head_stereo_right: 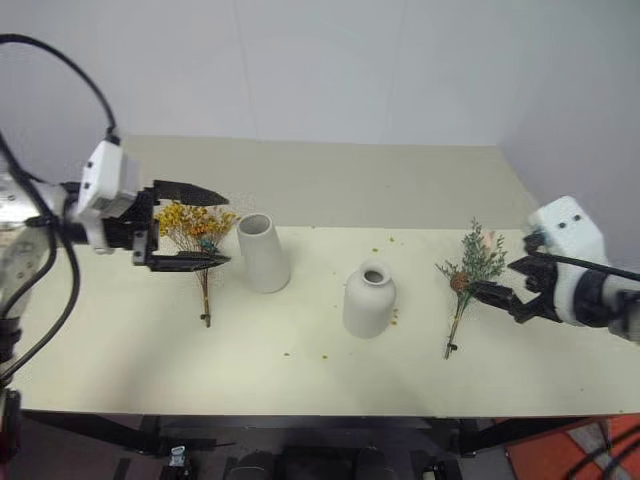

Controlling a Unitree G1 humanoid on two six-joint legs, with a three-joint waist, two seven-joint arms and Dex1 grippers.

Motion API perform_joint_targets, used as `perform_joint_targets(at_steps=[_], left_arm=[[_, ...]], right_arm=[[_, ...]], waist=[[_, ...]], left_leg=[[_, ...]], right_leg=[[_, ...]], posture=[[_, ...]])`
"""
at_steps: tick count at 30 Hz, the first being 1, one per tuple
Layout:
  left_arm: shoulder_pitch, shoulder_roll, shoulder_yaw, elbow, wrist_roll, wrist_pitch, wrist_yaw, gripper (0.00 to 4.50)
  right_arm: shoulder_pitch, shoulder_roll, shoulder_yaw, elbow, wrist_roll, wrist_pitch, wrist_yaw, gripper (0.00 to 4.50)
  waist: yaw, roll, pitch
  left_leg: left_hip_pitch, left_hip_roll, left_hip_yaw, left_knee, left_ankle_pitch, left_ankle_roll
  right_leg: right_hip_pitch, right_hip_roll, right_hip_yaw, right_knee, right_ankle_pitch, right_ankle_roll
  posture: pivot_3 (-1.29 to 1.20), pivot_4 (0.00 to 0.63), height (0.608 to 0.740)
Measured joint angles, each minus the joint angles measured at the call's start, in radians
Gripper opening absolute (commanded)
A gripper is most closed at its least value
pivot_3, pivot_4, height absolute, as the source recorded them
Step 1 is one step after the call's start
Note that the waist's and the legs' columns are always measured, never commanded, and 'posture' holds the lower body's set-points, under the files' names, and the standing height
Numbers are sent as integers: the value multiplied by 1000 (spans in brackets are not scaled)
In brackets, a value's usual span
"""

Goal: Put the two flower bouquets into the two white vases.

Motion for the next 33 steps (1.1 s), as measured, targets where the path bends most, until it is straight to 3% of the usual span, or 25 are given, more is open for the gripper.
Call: perform_joint_targets(at_steps=[5, 12, 22, 33], left_arm=[[-134, -134, -79, 81, 8, -19, -41, 4487], [-269, -275, -163, 268, 64, -128, -148, 4487], [-328, -383, -223, 411, 149, -231, -264, 4487], [-328, -407, -224, 405, 164, -228, -275, 4487]], right_arm=[[-95, 158, 116, 103, -89, 105, -166, 4500], [-140, 285, 124, 251, -169, 107, -332, 4500], [-250, 350, 123, 376, -208, 107, -393, 4500], [-282, 404, 160, 573, -254, 74, -369, 4500]], waist=[[-3, 0, 0], [-5, 0, 0], [-12, 1, 0], [-14, 1, 0]], left_leg=[[-3, -1, 0, 3, -1, 1], [-2, -1, 0, 3, -1, 2], [-3, -1, 0, 2, -1, 2], [-2, -1, 0, 2, -1, 3]], right_leg=[[-2, -1, 1, 0, 2, 0], [-2, 0, 1, 1, 2, 0], [-2, 0, 2, 2, 4, -3], [-2, 0, 2, 2, 4, -3]], posture=[[0, 150, 740], [0, 150, 740], [0, 150, 740], [0, 150, 740]])
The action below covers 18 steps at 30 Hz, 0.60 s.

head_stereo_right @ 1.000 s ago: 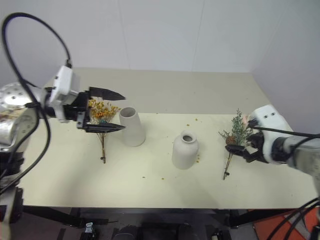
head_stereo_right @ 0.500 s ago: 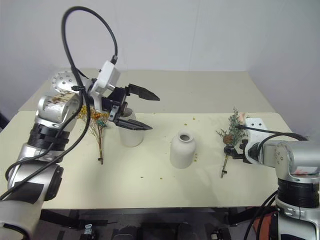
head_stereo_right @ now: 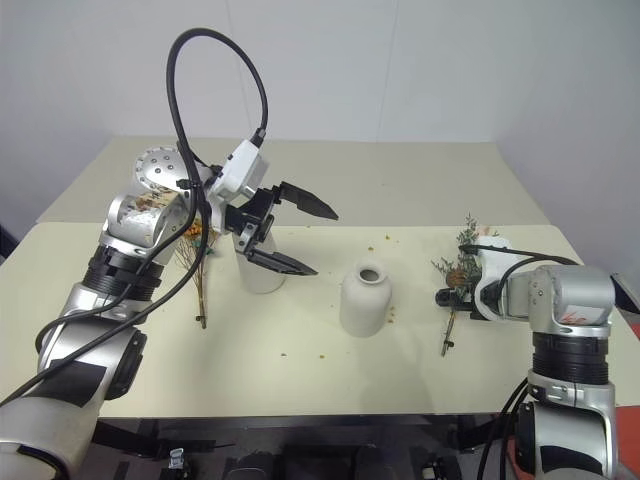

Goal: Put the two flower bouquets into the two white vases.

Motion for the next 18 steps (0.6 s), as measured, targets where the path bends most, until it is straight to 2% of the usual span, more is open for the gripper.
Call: perform_joint_targets(at_steps=[5, 8, 18], left_arm=[[7, 1, 1, -11, 2, 2, 10, 4487], [23, 9, 1, -31, 2, 5, 13, 4500], [40, 25, 1, -44, 5, 9, 29, 4500]], right_arm=[[-22, -10, 40, 70, -27, -44, 24, 4500], [-27, -35, 69, 91, -29, -54, 62, 3899], [-38, -41, 97, 107, -30, -55, 115, 471]], waist=[[-2, 0, 0], [-2, 0, 0], [-15, 0, 0]], left_leg=[[0, 0, 0, 0, 0, 0], [0, 0, 0, 0, 0, 0], [0, 0, 0, 0, 0, 0]], right_leg=[[0, 0, 0, 0, 0, 0], [0, 0, 0, 0, 0, 0], [0, 0, 0, 0, 0, 0]], posture=[[0, 150, 740], [0, 150, 740], [0, 150, 740]])
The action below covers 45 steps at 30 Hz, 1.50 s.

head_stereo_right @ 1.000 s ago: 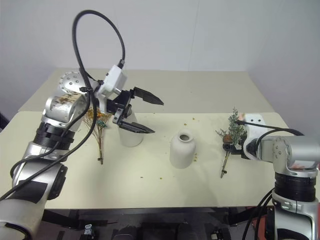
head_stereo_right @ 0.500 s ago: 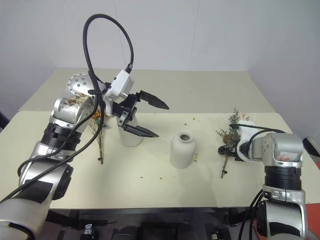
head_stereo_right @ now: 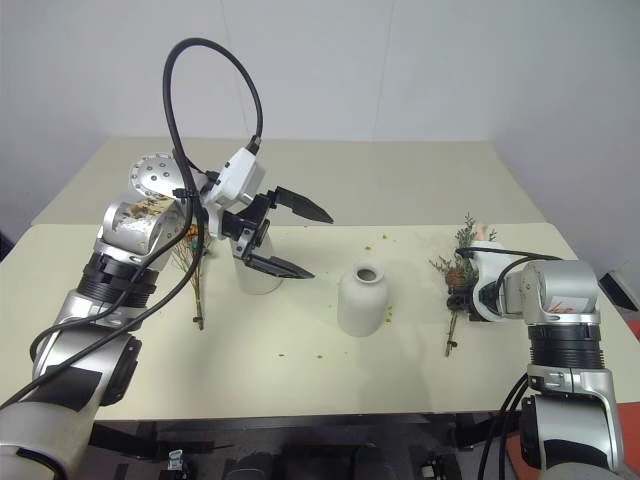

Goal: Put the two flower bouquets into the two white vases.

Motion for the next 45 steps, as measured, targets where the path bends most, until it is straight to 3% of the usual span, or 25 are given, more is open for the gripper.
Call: perform_joint_targets(at_steps=[1, 2, 9, 15, 18, 26, 36, 45], left_arm=[[0, 4, 0, -1, 0, 0, 0, 4500], [0, 7, 1, -1, 0, 0, 0, 4500], [-3, 43, 39, 32, 9, -16, 22, 4500], [1, 81, 81, 7, 0, 0, 45, 4500], [24, 111, 105, -37, -13, 31, 58, 4500], [130, 175, 124, -205, -55, 148, 95, 4500], [236, 231, 157, -299, -93, 253, 157, 4500], [262, 238, 158, -331, -114, 277, 185, 4500]], right_arm=[[0, 3, -4, 0, 0, 1, 1, 108], [0, 5, -8, 0, 0, 2, 1, 47], [0, 10, -84, -46, -15, 48, -38, 47], [-2, 11, -207, -253, -31, 42, -79, 47], [67, 31, -261, -448, -18, -128, -52, 47], [109, 326, -301, -748, 25, -493, -119, 47], [186, 559, -187, -911, 50, -768, -231, 47], [409, 550, -30, -956, 47, -905, -165, 47]], waist=[[-2, 0, 0], [-4, 0, 0], [-5, 0, 0], [-5, 0, 0], [-5, 0, 0], [-8, 1, 0], [-3, 1, 0], [-7, 1, 0]], left_leg=[[0, 0, 0, 0, 0, 0], [0, 0, 0, 0, 0, 0], [0, 0, 0, 0, 0, 0], [-5, 0, 0, 0, 0, 0], [-7, 0, -1, -1, 0, 0], [-6, 1, -1, 0, 0, 0], [-6, 0, -1, 0, 0, 0], [-5, 1, -1, 0, 0, 0]], right_leg=[[0, 0, 0, 0, 0, 0], [0, 0, 0, 0, 0, 0], [-1, 0, 0, 0, 0, 0], [-6, 0, 1, 2, 0, 0], [-8, 1, 0, 3, 0, 0], [-9, 1, 1, 5, -1, 3], [-9, 0, 0, 5, 2, -3], [-8, 1, 0, 5, 1, -3]], posture=[[0, 150, 740], [0, 150, 740], [0, 150, 740], [0, 150, 740], [0, 150, 740], [0, 150, 740], [0, 150, 740], [0, 150, 740]])
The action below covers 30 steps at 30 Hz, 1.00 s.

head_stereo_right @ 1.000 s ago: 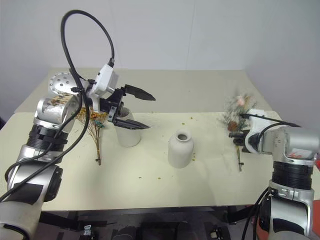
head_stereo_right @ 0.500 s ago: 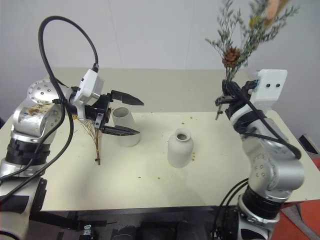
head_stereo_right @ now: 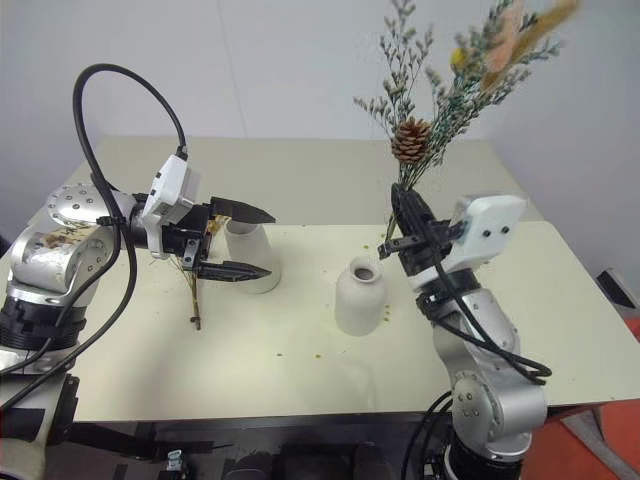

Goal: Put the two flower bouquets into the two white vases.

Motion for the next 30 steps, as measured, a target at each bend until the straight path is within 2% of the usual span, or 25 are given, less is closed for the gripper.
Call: perform_joint_targets(at_steps=[17, 30], left_arm=[[8, 16, 0, -1, -10, 0, 9, 4500], [12, 42, 0, -4, -13, 0, 18, 4500]], right_arm=[[104, -4, 109, 8, -15, -117, 9, 47], [222, 5, 219, 144, -134, -367, 67, 47]], waist=[[2, 0, 0], [1, 0, 0]], left_leg=[[0, 0, 0, 0, 0, 0], [1, 0, 0, 0, 0, 0]], right_leg=[[0, 0, 0, 0, 0, 0], [1, 0, 0, 0, -3, 4]], posture=[[0, 150, 740], [0, 150, 740]])
